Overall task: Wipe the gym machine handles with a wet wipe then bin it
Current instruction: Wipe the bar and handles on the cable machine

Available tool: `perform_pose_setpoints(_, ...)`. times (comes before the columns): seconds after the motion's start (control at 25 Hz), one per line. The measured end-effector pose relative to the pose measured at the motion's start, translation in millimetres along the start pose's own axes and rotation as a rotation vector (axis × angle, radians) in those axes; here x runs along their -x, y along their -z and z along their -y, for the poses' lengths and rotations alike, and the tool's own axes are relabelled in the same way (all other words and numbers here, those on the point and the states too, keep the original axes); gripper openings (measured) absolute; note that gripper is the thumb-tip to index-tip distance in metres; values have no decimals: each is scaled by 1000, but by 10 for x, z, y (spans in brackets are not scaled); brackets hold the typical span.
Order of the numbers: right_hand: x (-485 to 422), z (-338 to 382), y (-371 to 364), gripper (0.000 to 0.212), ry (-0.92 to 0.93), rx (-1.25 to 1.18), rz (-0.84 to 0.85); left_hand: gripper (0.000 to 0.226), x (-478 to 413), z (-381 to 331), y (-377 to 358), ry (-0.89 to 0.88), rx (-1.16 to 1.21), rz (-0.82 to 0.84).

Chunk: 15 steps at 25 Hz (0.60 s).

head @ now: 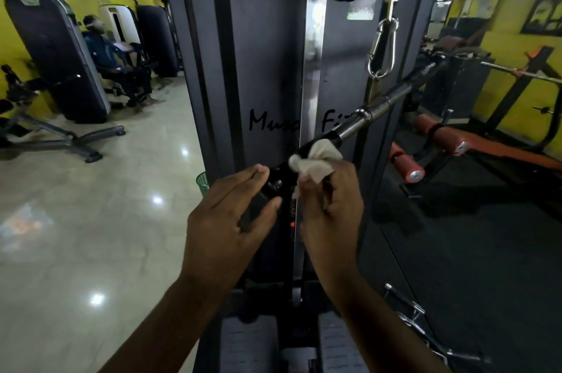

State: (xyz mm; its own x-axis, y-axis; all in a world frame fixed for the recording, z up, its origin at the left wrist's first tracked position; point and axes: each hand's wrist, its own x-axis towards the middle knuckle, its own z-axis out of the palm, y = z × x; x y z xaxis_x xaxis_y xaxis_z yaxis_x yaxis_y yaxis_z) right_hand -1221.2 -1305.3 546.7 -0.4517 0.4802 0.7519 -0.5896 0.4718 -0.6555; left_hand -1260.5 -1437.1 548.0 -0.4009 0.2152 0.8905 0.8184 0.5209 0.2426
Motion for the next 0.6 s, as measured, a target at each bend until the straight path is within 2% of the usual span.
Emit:
perform_pose_setpoints(0.04,32,9,9,11,105,89,63,40,7,-3,6,-10,-4,-2)
perform_pose_setpoints(0.12,18,2,65,22,309,306,240,40,11,-2,10,-25,-12,-12)
perform_pose_setpoints(0.24,-406,206,128,29,333,551,423,41,8,2,22,-35,-25,-37)
perform_pose_setpoints(0.28,-572,305,114,25,345,575,566,41,15,-4,17,-42,-24,-51)
perform_pose_setpoints(0.36,-841,465,43,17,356,622,996,40,33,-22,9,-59,-19,-61)
perform_pose_setpoints(0.4,-973,502,14,18,353,682,1156,40,40,-33,5,-67,-19,-57)
perform_pose_setpoints(0.44,-1105,503,5,21,340,754,1248,40,47,-42,0,-72,-21,-47)
perform_pose_setpoints(0.52,-1324,477,31,34,275,896,1310,40,56,-63,-21,-64,-13,-30)
perform_pose_setpoints(0.6,-1391,451,46,28,215,884,1350,40,62,-96,-38,-47,42,-6)
